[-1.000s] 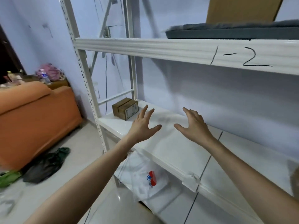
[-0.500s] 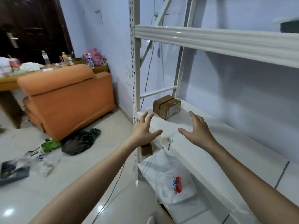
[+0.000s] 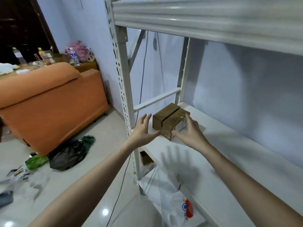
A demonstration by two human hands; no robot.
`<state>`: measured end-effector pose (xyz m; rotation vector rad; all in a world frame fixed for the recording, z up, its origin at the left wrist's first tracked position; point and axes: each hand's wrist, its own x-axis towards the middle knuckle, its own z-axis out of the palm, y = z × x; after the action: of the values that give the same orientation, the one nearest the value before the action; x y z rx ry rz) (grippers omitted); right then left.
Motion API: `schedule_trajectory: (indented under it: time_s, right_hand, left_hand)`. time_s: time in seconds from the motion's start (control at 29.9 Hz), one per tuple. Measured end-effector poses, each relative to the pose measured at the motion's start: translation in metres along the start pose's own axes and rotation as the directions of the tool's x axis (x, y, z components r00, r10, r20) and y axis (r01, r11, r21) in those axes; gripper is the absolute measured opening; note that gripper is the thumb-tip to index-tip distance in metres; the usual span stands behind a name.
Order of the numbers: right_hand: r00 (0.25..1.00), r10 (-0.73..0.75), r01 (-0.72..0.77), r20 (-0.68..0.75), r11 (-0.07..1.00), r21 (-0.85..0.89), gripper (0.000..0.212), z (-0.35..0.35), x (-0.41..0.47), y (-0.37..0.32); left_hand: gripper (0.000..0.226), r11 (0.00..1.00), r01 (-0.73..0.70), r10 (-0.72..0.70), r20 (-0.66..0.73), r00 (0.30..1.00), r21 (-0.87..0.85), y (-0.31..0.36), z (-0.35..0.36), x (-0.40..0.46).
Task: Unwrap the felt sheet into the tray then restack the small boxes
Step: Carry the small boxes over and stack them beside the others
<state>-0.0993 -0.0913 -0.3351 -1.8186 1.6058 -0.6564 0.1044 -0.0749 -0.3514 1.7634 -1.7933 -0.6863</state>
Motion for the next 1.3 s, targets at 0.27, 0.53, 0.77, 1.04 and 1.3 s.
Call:
schedule_trajectory:
  time_s: [0.27, 0.53, 0.77, 1.04, 1.3]
  right_hand:
    - [0.984, 0.173, -0.178, 0.044, 0.971, 0.162, 0.083, 0.015, 0.081, 0.016]
    - [0.921, 0.380, -0.379, 0.083, 0.826, 0.416, 0.082, 0.039, 0.099, 0.023]
    - [0.866, 0.500, -0.419, 0.009, 0.715, 0.560, 0.075, 0.026, 0.085, 0.020]
    - [0.792, 0.594, -0.348, -0.142, 0.631, 0.694, 0.069, -0.031, 0.009, 0.031]
    - [0.763, 0.586, -0.206, -0.272, 0.620, 0.757, 0.065, -0.086, -0.117, 0.061]
  left_hand:
    - [0.083, 0.991, 0.085, -0.068, 0.155, 0.986, -0.104, -0.019, 0.011, 0.093]
    - [0.077, 0.902, 0.313, -0.183, 0.394, 0.901, -0.297, -0.034, 0.027, 0.152]
    - [0.047, 0.891, 0.321, -0.059, 0.620, 0.782, -0.320, -0.020, 0.040, 0.161]
    - [0.063, 0.765, 0.276, 0.234, 0.651, 0.723, -0.582, 0.054, 0.069, 0.134]
    - [0.055, 0.715, 0.440, 0.394, 0.833, 0.388, -0.543, 0.139, 0.115, 0.049]
